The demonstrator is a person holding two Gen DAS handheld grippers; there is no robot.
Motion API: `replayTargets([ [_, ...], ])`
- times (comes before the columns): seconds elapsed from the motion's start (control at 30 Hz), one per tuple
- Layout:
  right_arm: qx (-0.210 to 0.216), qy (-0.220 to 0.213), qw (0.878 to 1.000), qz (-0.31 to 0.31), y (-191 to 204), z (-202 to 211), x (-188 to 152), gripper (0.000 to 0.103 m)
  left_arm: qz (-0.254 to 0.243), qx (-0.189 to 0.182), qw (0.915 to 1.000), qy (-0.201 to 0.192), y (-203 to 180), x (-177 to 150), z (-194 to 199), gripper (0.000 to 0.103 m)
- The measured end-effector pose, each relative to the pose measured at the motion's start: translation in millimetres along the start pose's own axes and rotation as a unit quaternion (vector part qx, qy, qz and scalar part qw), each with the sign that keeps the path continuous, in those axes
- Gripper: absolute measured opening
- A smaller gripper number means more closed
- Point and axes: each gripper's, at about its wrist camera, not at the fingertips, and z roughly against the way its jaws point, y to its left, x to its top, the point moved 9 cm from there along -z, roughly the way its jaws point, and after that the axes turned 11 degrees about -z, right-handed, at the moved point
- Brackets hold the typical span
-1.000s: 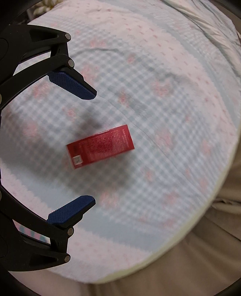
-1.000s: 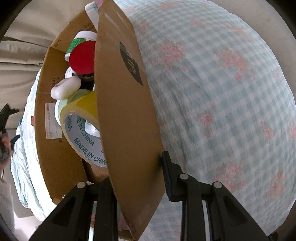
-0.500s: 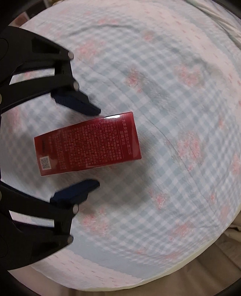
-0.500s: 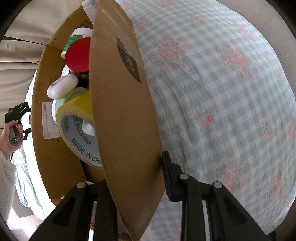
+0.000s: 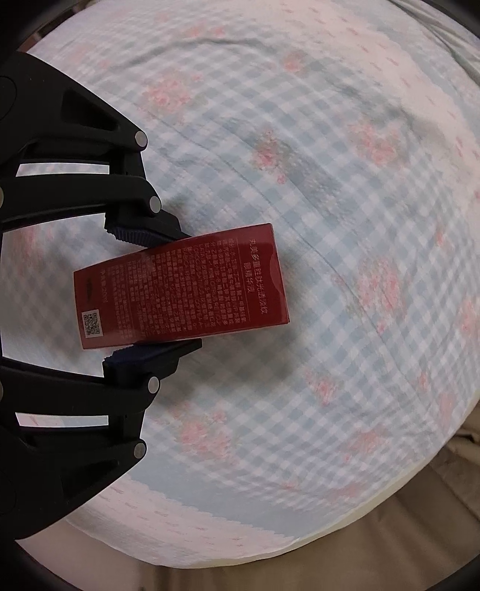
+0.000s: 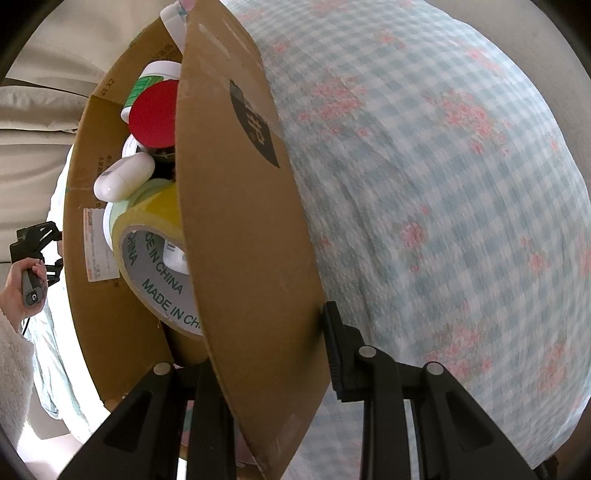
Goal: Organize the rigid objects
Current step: 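Grasp the red box with the left gripper and lift it, then carry the red box into the cardboard box and open the left gripper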
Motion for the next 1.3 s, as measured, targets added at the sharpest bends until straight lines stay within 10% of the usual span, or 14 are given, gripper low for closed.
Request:
replayTargets([
  [0.7,0.018,-0.037,0.999,-0.003,-1.0,4.0,-2.6,0.025,-0.184,-0.032,0.9754,-0.118,-60.7,-28.5,164.7,0.040],
  [1.0,0.030,-0.046,0.998,-0.019,-9.0,9.5,-4.3,0.025,-0.288,-0.094,0.9437,-0.132,-136.4,-83.1,247.4,0.040],
  [1.3,0.037,-0.054,0.997,-0.032,-16.5,12.7,-8.6,0.025,-0.401,-0.141,0.9028,-0.064,-240.8,-179.2,231.0,0.040],
])
